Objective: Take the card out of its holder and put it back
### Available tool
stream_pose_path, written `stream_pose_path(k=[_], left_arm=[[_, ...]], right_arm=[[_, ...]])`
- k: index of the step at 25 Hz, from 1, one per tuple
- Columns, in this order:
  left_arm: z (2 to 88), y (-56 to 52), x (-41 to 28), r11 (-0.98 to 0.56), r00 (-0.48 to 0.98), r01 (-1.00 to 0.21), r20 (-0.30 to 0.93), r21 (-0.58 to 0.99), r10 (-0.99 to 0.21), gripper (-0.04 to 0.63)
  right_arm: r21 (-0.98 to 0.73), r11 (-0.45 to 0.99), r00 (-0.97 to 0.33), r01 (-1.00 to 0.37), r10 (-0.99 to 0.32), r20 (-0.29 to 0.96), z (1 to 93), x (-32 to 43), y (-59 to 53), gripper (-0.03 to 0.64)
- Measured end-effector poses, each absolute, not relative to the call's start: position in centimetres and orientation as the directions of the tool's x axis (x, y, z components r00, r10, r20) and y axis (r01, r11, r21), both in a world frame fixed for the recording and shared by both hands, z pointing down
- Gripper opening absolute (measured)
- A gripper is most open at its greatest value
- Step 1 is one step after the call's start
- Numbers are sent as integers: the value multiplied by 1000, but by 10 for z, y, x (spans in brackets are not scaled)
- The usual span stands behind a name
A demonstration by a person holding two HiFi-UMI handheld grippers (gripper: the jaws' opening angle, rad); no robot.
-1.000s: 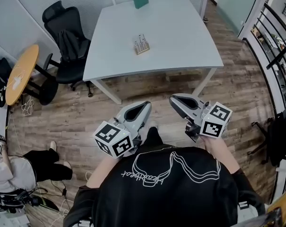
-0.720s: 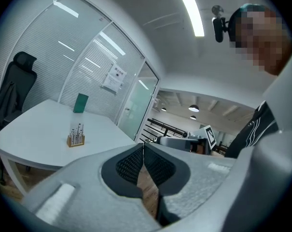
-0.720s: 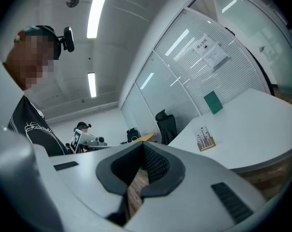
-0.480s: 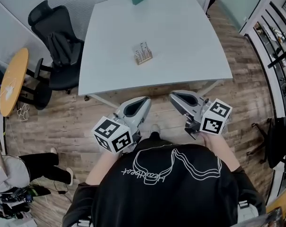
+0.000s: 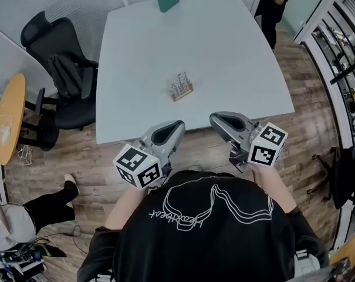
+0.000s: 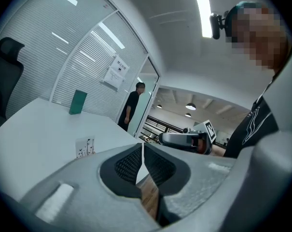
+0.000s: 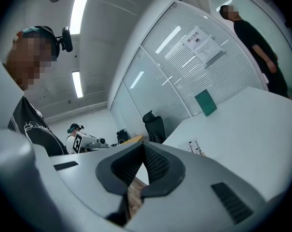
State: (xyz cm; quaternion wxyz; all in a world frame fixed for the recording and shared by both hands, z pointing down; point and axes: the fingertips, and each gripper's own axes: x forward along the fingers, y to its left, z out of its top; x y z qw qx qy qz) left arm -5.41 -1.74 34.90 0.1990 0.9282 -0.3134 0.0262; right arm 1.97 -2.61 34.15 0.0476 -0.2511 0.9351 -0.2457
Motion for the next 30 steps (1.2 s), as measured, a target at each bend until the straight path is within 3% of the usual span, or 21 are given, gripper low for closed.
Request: stream_pose_path(k=[14,18,30], left_arm=[[397,-97,-72,-670,755,-652,214,356,-620,21],[408,-113,-71,-666,751,-657,224,353,-621,84],[467,-169,-95,-611,722,-688,283,392,-631,144]], right_arm=[[-562,716,-887,-413,-457,69,383,26,-99,9],[-584,706,-895,-400,-438,84,391,30,-117,9],[-623,670,-901,-404,-409,144,420,30,-163,9]])
